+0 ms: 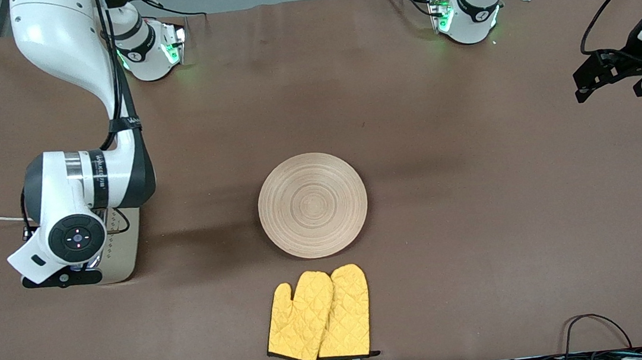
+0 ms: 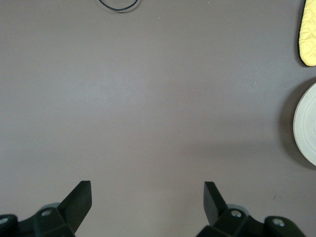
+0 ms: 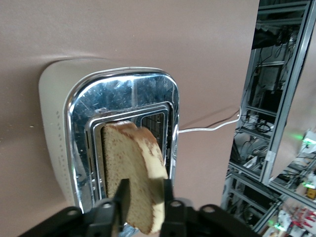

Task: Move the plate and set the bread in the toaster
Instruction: 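Lower the bread slice into a toaster slot with the right gripper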

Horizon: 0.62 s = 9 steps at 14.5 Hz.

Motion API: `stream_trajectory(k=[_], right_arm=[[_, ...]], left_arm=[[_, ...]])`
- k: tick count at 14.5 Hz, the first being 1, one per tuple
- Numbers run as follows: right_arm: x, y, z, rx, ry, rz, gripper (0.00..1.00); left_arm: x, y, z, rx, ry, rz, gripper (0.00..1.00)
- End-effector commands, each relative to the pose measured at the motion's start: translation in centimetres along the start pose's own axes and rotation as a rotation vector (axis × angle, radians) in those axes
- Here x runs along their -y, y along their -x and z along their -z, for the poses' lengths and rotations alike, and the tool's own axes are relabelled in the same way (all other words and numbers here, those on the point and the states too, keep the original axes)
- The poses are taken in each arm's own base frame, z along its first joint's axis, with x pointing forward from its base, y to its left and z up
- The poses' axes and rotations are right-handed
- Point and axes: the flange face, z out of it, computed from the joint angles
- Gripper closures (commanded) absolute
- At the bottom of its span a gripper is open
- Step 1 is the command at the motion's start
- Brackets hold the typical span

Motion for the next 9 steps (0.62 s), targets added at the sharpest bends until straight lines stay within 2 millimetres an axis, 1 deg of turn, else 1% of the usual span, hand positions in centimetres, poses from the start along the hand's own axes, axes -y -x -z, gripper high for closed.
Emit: stream_trajectory(k=[1, 2, 4, 6, 9], right_arm=[[-3.5, 2.0, 3.2, -0.033, -0.133, -0.051, 0.0], [-4.8, 2.7, 4.4, -0.05, -0.185, -0.063, 0.0], [-8.7, 4.3, 6.0, -0.057, -0.303, -0.097, 0.0], [-12.7, 6.2, 6.9, -0.053, -0.431, -0.112, 0.0], [-17.4, 9.5, 7.2, -0.099, -0.566, -0.089, 0.0]], left_arm=[[0.3, 0.1, 0.0, -0.001, -0.001, 0.008, 0.0], [0.9, 0.0, 0.0, 0.0, -0.002, 0.014, 0.0], [1.1, 0.0, 0.0, 0.0, -0.002, 0.019, 0.0], [1.5, 0.1, 0.1, 0.0, -0.003, 0.025, 0.0], [1.6, 0.1, 0.1, 0.0, -0.003, 0.025, 0.0]])
